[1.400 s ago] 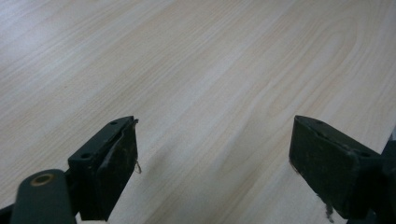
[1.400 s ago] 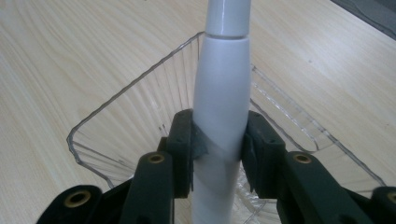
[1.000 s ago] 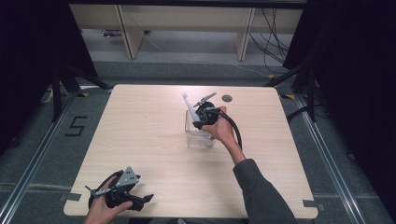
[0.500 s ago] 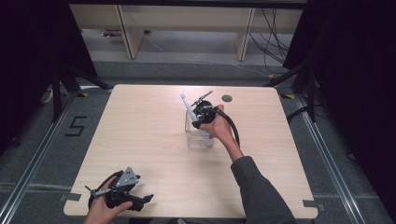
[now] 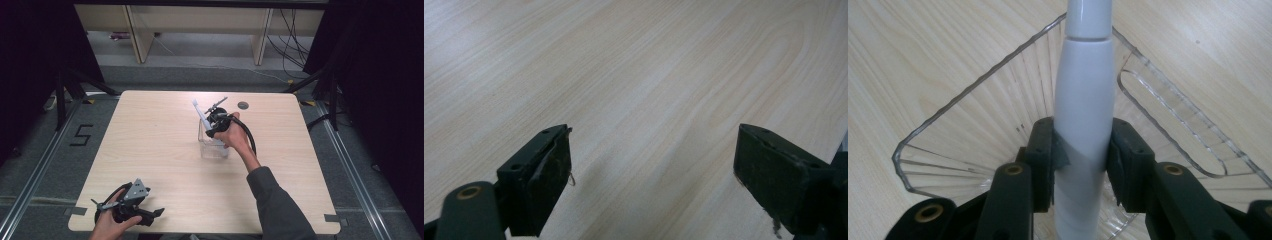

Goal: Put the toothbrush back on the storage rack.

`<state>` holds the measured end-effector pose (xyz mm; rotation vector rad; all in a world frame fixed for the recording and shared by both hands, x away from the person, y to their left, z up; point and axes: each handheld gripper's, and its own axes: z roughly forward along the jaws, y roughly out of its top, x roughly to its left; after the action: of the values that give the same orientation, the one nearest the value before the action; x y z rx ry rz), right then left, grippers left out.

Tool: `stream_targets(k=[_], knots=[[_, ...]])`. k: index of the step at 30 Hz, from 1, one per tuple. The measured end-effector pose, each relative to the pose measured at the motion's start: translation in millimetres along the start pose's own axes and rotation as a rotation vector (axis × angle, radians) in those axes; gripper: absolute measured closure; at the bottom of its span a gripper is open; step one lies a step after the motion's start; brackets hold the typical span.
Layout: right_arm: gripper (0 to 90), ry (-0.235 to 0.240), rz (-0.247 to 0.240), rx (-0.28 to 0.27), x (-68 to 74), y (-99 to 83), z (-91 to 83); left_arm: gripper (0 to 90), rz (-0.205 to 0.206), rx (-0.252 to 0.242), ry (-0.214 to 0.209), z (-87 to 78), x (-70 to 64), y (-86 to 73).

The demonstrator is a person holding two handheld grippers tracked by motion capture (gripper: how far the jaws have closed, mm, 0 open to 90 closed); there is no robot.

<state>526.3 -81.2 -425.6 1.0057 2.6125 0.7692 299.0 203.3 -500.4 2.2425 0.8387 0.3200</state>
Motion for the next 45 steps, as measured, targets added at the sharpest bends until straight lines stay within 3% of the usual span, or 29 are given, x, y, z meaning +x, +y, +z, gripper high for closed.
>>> stream_targets(k=[3,7,8,9,11,14,15,18,20,21,23,24,25,27,34,36,40,42,45], knots=[[65.5,0.004,0.059,0.031,3.5,-0.1,-1.5,15.1,-0.001,-0.002,0.0,-0.2,0.3,0.4],[63.2,0.015,0.044,0.011,2.9,-0.3,-3.0,15.1,0.001,0.0,0.001,-0.2,0.1,0.0],[61.6,0.006,0.012,-0.006,1.3,-0.1,-3.8,15.0,0.002,0.0,0.002,-0.4,0.6,0.4],[60.0,0.006,0.044,-0.006,2.8,-0.2,-7.1,15.0,-0.003,-0.004,0.0,-0.1,0.2,0.4],[58.6,0.008,0.062,-0.013,3.5,-0.3,-11.9,15.1,0.002,0.001,0.002,0.1,0.3,0.0],[56.2,0.002,0.031,-0.048,1.4,-1.3,-17.0,15.1,-0.001,0.001,0.002,0.2,0.4,0.2],[56.1,0.003,0.07,-0.034,3.4,-1.5,-20.5,15.0,-0.002,0.001,0.001,0.4,0.3,0.3],[53.5,0.016,0.048,-0.062,1.8,-2.5,-25.4,15.1,-0.006,-0.002,0.0,0.8,-0.3,-0.4],[52.0,0.008,0.065,-0.069,1.0,-2.9,-29.3,15.0,-0.002,0.001,0.002,0.2,0.4,0.2],[51.4,0.005,0.027,-0.09,-1.3,-3.2,-30.3,15.1,-0.001,0.002,0.001,0.2,0.3,0.1],[50.0,0.013,0.048,-0.091,0.2,-4.1,-34.1,15.0,0.001,0.003,0.003,0.3,0.4,-0.4],[49.2,0.012,0.033,-0.1,-0.5,-4.5,-35.6,15.1,-0.008,-0.003,0.001,0.6,0.0,-0.4],[48.6,0.001,0.06,-0.089,1.5,-5.1,-38.4,15.1,-0.001,0.004,0.003,0.2,0.5,0.0],[47.9,0.005,0.024,-0.131,0.4,-6.2,-40.8,15.1,-0.006,-0.001,0.001,0.7,-0.3,-0.1],[44.4,0.014,0.048,-0.148,2.0,-10.6,-53.3,15.1,0.001,0.003,0.004,0.3,0.3,-0.4],[42.9,0.011,0.03,-0.163,1.2,-12.5,-55.1,15.1,-0.009,-0.001,0.003,1.0,-0.2,-0.4],[41.9,0.019,0.043,-0.179,0.5,-18.1,-61.1,15.1,0.002,0.007,0.002,0.9,0.0,-0.4],[40.8,0.017,0.009,-0.213,-2.3,-21.0,-61.9,15.1,-0.009,0.0,0.003,1.0,0.0,-0.4],[40.5,0.031,0.025,-0.215,-3.1,-25.8,-67.0,15.1,-0.003,0.0,0.005,0.7,0.0,-0.5]])
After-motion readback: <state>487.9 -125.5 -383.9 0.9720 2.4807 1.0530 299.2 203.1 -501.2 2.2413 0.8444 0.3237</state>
